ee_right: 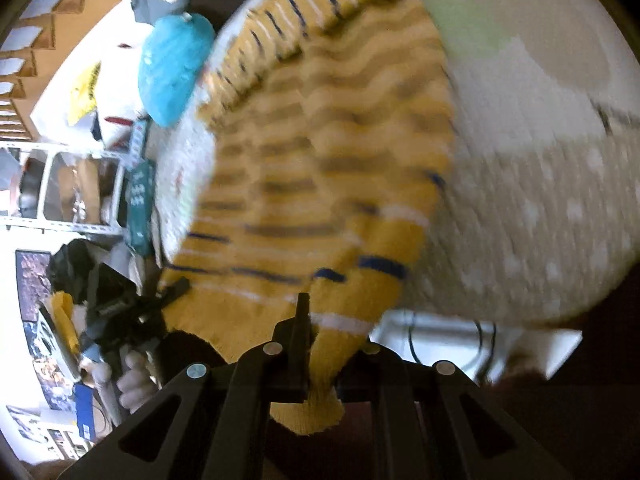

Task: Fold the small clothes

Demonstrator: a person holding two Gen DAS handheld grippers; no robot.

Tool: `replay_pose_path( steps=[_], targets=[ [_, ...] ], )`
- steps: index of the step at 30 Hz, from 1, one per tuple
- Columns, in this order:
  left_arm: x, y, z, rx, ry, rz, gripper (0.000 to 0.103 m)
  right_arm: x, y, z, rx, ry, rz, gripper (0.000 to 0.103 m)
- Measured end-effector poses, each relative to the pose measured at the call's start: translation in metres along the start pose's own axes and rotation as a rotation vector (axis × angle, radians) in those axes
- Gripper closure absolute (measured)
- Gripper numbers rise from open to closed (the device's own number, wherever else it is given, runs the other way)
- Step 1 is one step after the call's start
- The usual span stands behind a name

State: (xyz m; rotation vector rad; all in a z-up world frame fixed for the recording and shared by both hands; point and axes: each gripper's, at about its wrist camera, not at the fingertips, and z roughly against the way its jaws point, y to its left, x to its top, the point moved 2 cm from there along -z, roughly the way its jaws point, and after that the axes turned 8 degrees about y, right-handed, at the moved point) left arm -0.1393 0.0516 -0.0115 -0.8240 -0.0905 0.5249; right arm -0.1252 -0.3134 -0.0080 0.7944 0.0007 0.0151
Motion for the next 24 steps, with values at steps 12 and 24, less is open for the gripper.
replay_pose_path(
  steps=[12,24],
  targets=[
    [0.134,-0.11,0.013,0.011,-0.16,-0.118,0.095,0.138,0.061,0.05,-0.058,-0.221,0.08,0.094],
    [0.261,-0.128,-0.062,0.11,-0.129,-0.051,0.089,0.275,0.029,0.016,-0.159,-0.249,-0.058,0.093]
  ],
)
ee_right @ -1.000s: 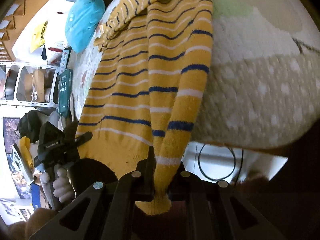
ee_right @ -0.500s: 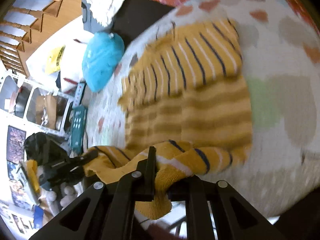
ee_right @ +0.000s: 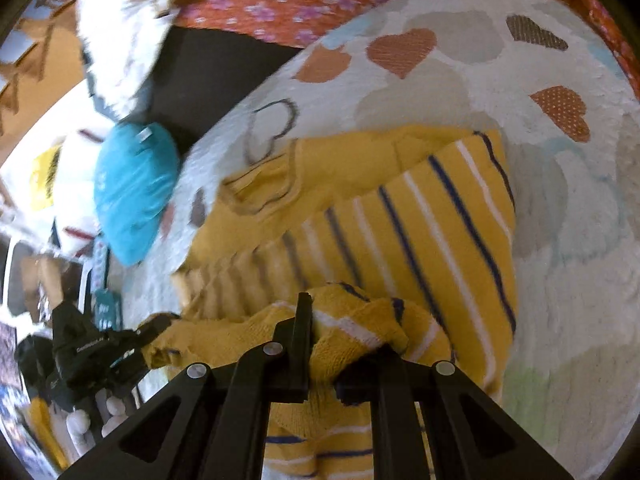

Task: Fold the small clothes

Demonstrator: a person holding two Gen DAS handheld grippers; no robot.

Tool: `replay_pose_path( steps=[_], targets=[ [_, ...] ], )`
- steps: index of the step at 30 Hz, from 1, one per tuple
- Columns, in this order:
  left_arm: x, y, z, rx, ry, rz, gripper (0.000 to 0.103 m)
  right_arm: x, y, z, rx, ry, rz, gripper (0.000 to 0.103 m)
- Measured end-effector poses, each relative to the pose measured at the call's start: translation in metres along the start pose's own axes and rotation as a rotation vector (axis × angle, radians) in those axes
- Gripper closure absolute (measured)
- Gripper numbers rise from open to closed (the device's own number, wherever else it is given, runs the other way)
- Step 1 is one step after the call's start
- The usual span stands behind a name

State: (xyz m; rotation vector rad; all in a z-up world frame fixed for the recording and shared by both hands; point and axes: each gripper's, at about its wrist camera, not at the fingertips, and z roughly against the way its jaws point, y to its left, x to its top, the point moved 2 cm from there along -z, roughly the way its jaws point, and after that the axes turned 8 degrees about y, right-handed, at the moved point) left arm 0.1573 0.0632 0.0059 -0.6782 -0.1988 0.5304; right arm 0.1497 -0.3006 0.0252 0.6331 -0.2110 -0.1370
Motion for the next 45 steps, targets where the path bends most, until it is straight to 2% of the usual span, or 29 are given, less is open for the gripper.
replay_pose_path(
  steps=[3,6,8,10,11,12,14,16,18,22,24,26,27,28,29,31,34,35,37,40,41,42,43,45],
  targets=[
    [0.015,-0.002,-0.003,-0.035,0.012,0.001,0.084,0.02,-0.021,-0.013,0.039,-0.007,-0.116,0.093],
    [0.021,-0.008,0.008,-0.081,0.004,-0.014,0.074,0.031,-0.032,-0.019,0.095,-0.01,-0.193,0.092],
    [0.02,-0.009,0.019,-0.099,-0.025,-0.022,0.06,0.036,-0.033,-0.022,0.122,-0.016,-0.218,0.086],
    [0.018,-0.007,0.031,-0.1,-0.059,-0.035,0.056,0.04,-0.032,-0.024,0.169,-0.025,-0.229,0.064],
    [0.017,-0.005,0.035,-0.1,-0.068,-0.036,0.056,0.042,-0.031,-0.023,0.193,-0.033,-0.234,0.057],
    [0.017,-0.001,0.039,-0.097,-0.078,-0.032,0.056,0.044,-0.031,-0.022,0.204,-0.049,-0.241,0.046],
    [0.016,0.007,0.046,-0.079,-0.096,-0.024,0.056,0.047,-0.029,-0.019,0.206,-0.061,-0.256,0.045],
    [0.012,0.011,0.049,-0.032,-0.11,-0.045,0.056,0.049,-0.027,-0.015,0.195,-0.064,-0.259,0.045],
    [0.006,0.011,0.048,0.052,-0.125,-0.106,0.056,0.048,-0.019,-0.005,0.16,-0.085,-0.205,0.045],
    [-0.006,-0.003,0.034,0.237,-0.17,-0.293,0.056,0.038,0.008,0.016,-0.003,-0.105,-0.002,0.044],
    [-0.011,-0.012,0.026,0.3,-0.188,-0.389,0.055,0.029,0.02,0.022,-0.08,-0.11,0.085,0.044],
    [-0.014,-0.017,0.015,0.368,-0.196,-0.444,0.055,0.019,0.031,0.024,-0.1,-0.102,0.144,0.043],
    [-0.012,-0.015,0.008,0.441,-0.201,-0.446,0.055,0.014,0.039,0.021,-0.086,-0.085,0.167,0.043],
    [-0.008,-0.01,0.003,0.491,-0.198,-0.429,0.062,0.01,0.049,0.015,-0.073,-0.062,0.186,0.044],
    [-0.005,-0.003,0.0,0.506,-0.189,-0.407,0.073,0.006,0.058,0.008,-0.067,-0.04,0.209,0.045],
    [0.008,0.014,-0.004,0.502,-0.146,-0.344,0.08,-0.002,0.08,-0.009,-0.069,0.002,0.275,0.045],
    [0.024,0.036,0.002,0.505,-0.15,-0.264,0.084,-0.009,0.116,-0.042,-0.105,0.059,0.389,0.045],
    [0.029,0.043,0.005,0.483,-0.145,-0.229,0.084,-0.012,0.127,-0.054,-0.131,0.072,0.431,0.045],
    [0.039,0.057,0.009,0.387,-0.116,-0.148,0.084,-0.016,0.14,-0.077,-0.19,0.094,0.492,0.045],
    [0.046,0.069,0.013,0.292,-0.081,-0.091,0.084,-0.02,0.147,-0.109,-0.303,0.125,0.557,0.046],
    [0.046,0.07,0.016,0.277,-0.081,-0.088,0.084,-0.02,0.148,-0.116,-0.329,0.135,0.572,0.052],
    [0.046,0.07,0.02,0.264,-0.085,-0.089,0.084,-0.022,0.15,-0.121,-0.35,0.154,0.594,0.09],
    [0.045,0.07,0.023,0.252,-0.089,-0.092,0.084,-0.024,0.153,-0.124,-0.364,0.172,0.609,0.099],
    [0.044,0.07,0.03,0.225,-0.101,-0.091,0.084,-0.02,0.16,-0.116,-0.398,0.126,0.624,0.099]
  ],
)
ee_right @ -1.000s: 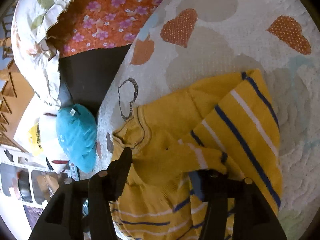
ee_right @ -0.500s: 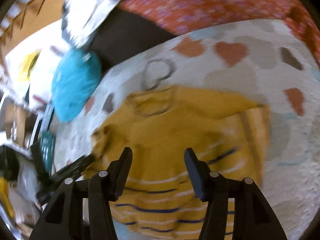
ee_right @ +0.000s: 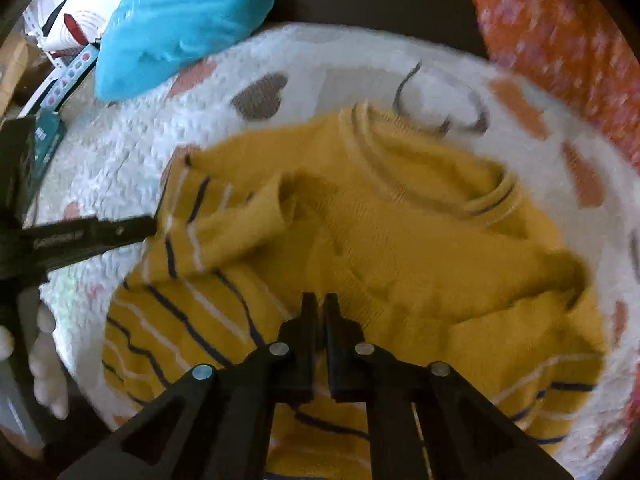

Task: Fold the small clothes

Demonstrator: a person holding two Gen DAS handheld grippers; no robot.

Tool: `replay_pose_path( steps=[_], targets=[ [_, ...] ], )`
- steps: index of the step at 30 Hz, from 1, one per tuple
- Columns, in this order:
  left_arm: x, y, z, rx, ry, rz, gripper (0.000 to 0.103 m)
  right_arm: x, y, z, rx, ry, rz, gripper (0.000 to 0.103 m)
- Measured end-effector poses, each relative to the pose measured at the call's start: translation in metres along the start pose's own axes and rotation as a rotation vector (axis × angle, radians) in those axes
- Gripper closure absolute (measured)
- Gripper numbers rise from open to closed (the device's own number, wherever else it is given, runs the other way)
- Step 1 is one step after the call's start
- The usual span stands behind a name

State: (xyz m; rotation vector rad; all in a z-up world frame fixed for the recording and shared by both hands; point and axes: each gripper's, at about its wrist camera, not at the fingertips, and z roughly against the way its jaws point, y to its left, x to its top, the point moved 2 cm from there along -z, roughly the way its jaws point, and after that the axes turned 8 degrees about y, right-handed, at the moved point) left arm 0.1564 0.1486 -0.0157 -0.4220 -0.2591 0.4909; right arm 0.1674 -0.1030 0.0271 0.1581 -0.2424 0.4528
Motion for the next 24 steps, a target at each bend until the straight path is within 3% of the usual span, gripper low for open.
replay_pose_path(
  steps=[7,12,14,16,20,24],
  targets=[
    [0.0,0.02,0.019,-0.039,-0.012,0.065,0.084,0.049,-0.012,0.025,-0.134,-0.113,-0.098,0.097],
    [0.001,0.04,0.025,-0.067,0.0,0.121,0.083,0.054,-0.017,0.021,-0.069,-0.079,-0.185,0.096],
    [0.003,0.042,0.027,-0.078,-0.005,0.131,0.082,0.048,-0.016,0.031,-0.055,-0.127,-0.218,0.088],
    [0.003,0.044,0.031,-0.076,-0.02,0.137,0.081,0.043,-0.011,0.037,-0.022,-0.154,-0.232,0.066],
    [0.007,0.053,0.035,-0.088,-0.036,0.172,0.081,0.045,0.018,0.009,0.129,-0.059,-0.207,0.064],
    [0.01,0.074,0.042,-0.104,-0.055,0.24,0.08,0.051,0.049,-0.021,0.174,0.013,-0.185,0.061]
  ],
)
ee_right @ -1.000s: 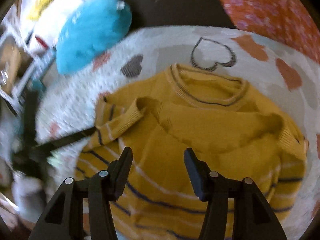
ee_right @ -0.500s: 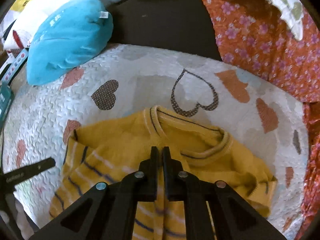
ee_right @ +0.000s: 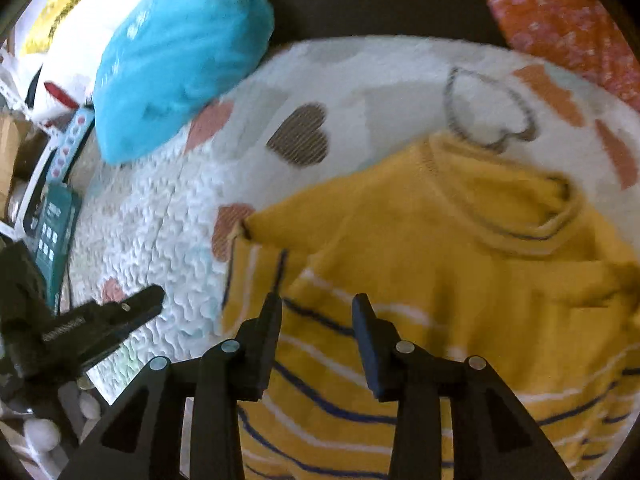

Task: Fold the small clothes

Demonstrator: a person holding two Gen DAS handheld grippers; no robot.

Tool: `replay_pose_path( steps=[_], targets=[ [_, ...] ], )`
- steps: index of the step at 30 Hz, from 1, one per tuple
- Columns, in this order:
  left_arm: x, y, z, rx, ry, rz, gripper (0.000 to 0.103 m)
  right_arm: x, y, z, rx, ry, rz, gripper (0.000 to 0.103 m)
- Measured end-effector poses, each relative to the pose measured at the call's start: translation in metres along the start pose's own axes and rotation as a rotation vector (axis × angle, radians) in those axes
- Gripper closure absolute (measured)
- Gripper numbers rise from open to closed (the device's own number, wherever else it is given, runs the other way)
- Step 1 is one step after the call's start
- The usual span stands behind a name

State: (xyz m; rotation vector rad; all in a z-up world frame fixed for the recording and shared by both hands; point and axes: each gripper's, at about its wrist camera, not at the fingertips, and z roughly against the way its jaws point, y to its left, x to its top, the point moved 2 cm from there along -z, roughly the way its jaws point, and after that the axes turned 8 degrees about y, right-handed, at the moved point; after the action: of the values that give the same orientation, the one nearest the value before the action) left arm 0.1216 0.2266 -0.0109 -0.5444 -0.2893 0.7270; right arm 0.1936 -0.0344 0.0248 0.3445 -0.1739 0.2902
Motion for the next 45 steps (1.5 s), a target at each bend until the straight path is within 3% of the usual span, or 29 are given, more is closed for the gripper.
replay_pose_path(
  steps=[2,3,4,9,13,17,20,22,23,25,28,33,34,35,36,38,41,45],
  targets=[
    [0.002,0.008,0.002,-0.017,0.001,0.026,0.079,0.003,0.009,-0.018,-0.036,0.024,0.004,0.058],
    [0.003,0.009,0.002,-0.029,0.006,0.033,0.079,0.003,0.01,-0.024,-0.073,0.035,0.0,0.065],
    [0.003,0.01,0.002,-0.04,0.013,0.037,0.079,0.003,0.011,-0.03,-0.105,0.05,-0.002,0.099],
    [0.004,0.014,0.01,-0.052,-0.003,0.039,0.079,-0.002,0.041,-0.025,-0.042,-0.005,0.032,0.098],
    [0.004,0.018,0.017,-0.029,-0.034,0.049,0.079,0.001,0.07,-0.03,0.06,0.01,0.07,0.093],
    [0.0,0.008,0.022,-0.014,-0.064,0.018,0.079,0.002,0.059,-0.029,0.123,0.015,0.013,0.088],
    [-0.011,-0.02,0.016,-0.02,-0.069,-0.078,0.078,-0.005,0.026,0.015,0.167,-0.055,-0.013,0.075],
    [-0.022,-0.042,0.009,-0.055,-0.043,-0.156,0.072,-0.012,-0.004,0.053,0.103,-0.129,-0.01,0.054],
    [-0.028,-0.052,0.003,-0.071,-0.024,-0.193,0.07,-0.016,-0.021,0.072,0.048,-0.169,-0.008,0.051],
    [-0.041,-0.072,-0.011,-0.101,0.027,-0.261,0.068,-0.028,-0.06,0.105,-0.132,-0.242,0.001,0.041],
    [-0.056,-0.093,-0.035,-0.104,0.106,-0.32,0.068,-0.044,-0.112,0.12,-0.33,-0.217,0.022,0.037],
    [-0.077,-0.113,-0.064,-0.038,0.186,-0.412,0.065,-0.06,-0.152,0.09,-0.406,-0.127,0.019,0.037],
    [-0.081,-0.116,-0.068,-0.01,0.196,-0.432,0.065,-0.062,-0.158,0.081,-0.411,-0.111,0.014,0.039],
    [-0.087,-0.116,-0.073,0.031,0.198,-0.452,0.065,-0.062,-0.164,0.075,-0.403,-0.083,0.01,0.052],
    [-0.09,-0.117,-0.077,0.072,0.197,-0.47,0.065,-0.063,-0.168,0.069,-0.373,-0.058,-0.001,0.099],
    [-0.093,-0.12,-0.084,0.105,0.201,-0.483,0.065,-0.062,-0.189,0.076,-0.346,-0.079,-0.106,0.099],
    [-0.089,-0.121,-0.088,0.088,0.217,-0.464,0.065,-0.057,-0.229,0.09,-0.35,-0.113,-0.27,0.099],
    [-0.086,-0.119,-0.091,0.081,0.227,-0.453,0.065,-0.053,-0.263,0.087,-0.377,-0.087,-0.403,0.099]
  ],
)
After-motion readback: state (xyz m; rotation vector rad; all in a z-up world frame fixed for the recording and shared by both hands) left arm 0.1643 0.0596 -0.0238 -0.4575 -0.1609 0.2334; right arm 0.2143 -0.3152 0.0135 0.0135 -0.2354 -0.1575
